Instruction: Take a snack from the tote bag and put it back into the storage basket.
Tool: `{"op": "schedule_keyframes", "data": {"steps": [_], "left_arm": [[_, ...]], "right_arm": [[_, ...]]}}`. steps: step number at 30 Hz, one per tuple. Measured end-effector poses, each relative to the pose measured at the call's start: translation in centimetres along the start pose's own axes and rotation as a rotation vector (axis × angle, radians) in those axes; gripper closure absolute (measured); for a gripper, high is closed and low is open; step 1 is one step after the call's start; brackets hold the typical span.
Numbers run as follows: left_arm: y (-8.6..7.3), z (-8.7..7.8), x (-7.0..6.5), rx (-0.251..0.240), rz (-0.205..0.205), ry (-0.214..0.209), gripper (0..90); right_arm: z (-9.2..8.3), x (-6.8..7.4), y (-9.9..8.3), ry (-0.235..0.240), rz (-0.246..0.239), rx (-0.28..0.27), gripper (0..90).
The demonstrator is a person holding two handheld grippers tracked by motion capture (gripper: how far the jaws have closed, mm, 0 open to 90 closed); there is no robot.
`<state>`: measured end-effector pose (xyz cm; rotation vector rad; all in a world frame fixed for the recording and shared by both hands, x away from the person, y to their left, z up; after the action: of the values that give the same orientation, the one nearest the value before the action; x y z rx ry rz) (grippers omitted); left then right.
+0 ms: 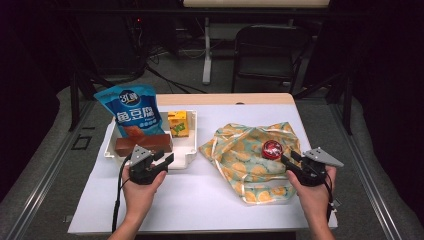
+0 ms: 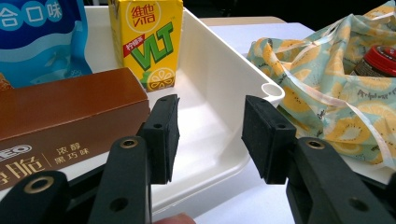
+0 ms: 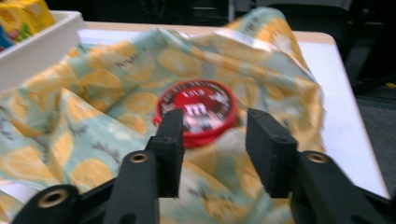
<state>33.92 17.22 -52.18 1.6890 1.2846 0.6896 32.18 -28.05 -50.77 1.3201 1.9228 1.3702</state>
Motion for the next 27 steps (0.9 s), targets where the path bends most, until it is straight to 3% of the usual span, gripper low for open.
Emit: {"op": "schedule_keyframes", "data": {"steps": [3, 10, 15, 20, 21, 27], "left_arm": [[0.1, -0.1, 0.1, -0.007, -0.004, 0.0, 56.1], [0.0, 0.0, 0.1, -0.001, -0.004, -0.002, 56.1], [-0.1, 0.0, 0.1, 0.004, -0.005, -0.004, 56.1], [-0.2, 0.2, 0.1, 0.01, -0.003, -0.002, 56.1], [-0.2, 0.2, 0.1, 0.011, -0.001, -0.003, 56.1], [-0.3, 0.2, 0.1, 0.013, -0.006, -0.004, 56.1]], "right_arm": [[0.5, 0.1, 0.8, -0.004, -0.001, -0.016, 42.8], [2.7, -0.1, 2.1, 0.041, -0.007, 0.026, 27.8], [4.8, -0.5, 2.0, 0.051, -0.02, 0.053, 22.1], [6.3, -1.0, 0.8, 0.027, -0.029, 0.093, 18.8], [6.4, -1.1, 0.6, 0.03, -0.034, 0.108, 18.3], [6.3, -1.4, 0.1, 0.068, -0.012, 0.081, 18.5]]}}
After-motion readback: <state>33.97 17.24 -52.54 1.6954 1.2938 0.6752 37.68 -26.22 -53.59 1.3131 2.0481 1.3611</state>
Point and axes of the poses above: each handheld gripper's, and its own axes: z roughly forward along the jaws, y roughly out of its top, x roughly to its left, the point moved 2 cm from there along z, roughly forward along the jaws, and after that the axes turned 12 degrees about y, right-handed, at the moved point
